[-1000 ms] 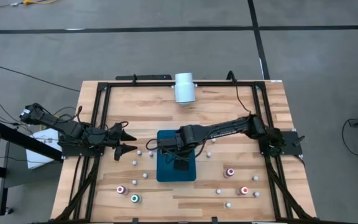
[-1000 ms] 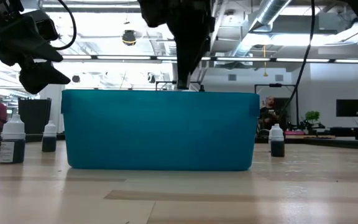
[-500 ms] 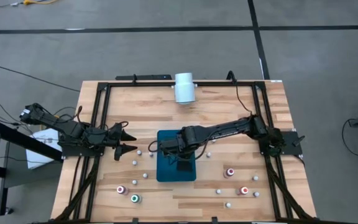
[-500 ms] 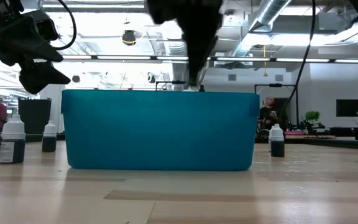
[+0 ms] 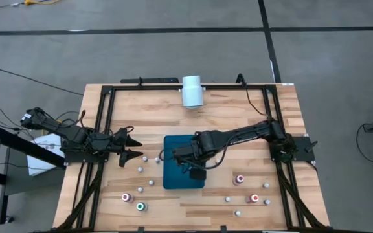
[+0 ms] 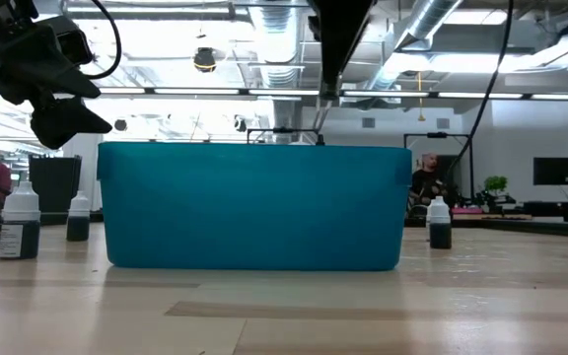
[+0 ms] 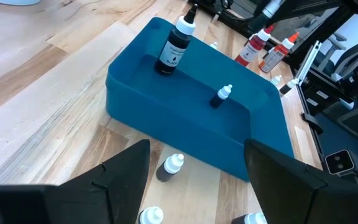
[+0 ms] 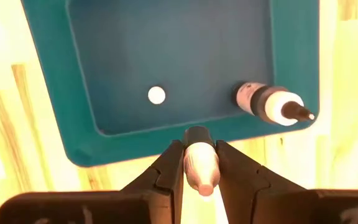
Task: Pick & Place food coloring
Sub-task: Put the small green food coloring bottle into the blue bin
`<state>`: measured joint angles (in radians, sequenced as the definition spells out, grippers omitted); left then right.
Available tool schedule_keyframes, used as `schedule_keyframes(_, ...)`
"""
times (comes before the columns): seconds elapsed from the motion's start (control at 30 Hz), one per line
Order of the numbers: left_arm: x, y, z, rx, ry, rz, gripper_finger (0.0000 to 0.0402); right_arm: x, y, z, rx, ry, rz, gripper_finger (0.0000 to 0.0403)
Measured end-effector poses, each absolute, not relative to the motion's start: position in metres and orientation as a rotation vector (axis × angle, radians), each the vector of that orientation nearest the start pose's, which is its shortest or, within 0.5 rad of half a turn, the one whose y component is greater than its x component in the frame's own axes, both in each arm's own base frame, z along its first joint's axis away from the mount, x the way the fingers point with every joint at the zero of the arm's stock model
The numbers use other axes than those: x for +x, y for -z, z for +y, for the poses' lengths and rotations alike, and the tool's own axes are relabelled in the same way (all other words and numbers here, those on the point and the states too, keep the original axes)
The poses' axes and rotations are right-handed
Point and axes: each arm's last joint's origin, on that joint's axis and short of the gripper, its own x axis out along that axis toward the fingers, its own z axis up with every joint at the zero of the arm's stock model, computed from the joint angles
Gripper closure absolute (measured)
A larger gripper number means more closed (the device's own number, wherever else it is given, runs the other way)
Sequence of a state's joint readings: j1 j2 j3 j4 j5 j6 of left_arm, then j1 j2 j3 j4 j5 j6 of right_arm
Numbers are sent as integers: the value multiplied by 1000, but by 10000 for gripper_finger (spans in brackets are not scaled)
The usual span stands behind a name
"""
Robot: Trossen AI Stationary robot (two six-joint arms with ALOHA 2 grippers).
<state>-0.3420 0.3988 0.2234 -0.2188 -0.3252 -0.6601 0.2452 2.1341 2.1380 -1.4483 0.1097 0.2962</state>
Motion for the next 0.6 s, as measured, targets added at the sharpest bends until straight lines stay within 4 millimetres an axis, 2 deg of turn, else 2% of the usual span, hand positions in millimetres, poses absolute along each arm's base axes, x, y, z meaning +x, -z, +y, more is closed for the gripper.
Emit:
schedule_keyframes(0.27,113,-186,-30,-524,-106,362,149,389,-322,91,-10,122,1347,332)
schedule_keyframes(0.37,113,-186,-30,-525,-105,362,149,379,-320,88,-7,125,1351,332)
schedule_keyframes(0.47,113,-186,-30,-527,-106,362,149,364,-310,83,28,168,1387,332)
schedule_keyframes(0.6,113,-186,-30,-527,-105,361,149,346,-310,78,102,199,1317,332)
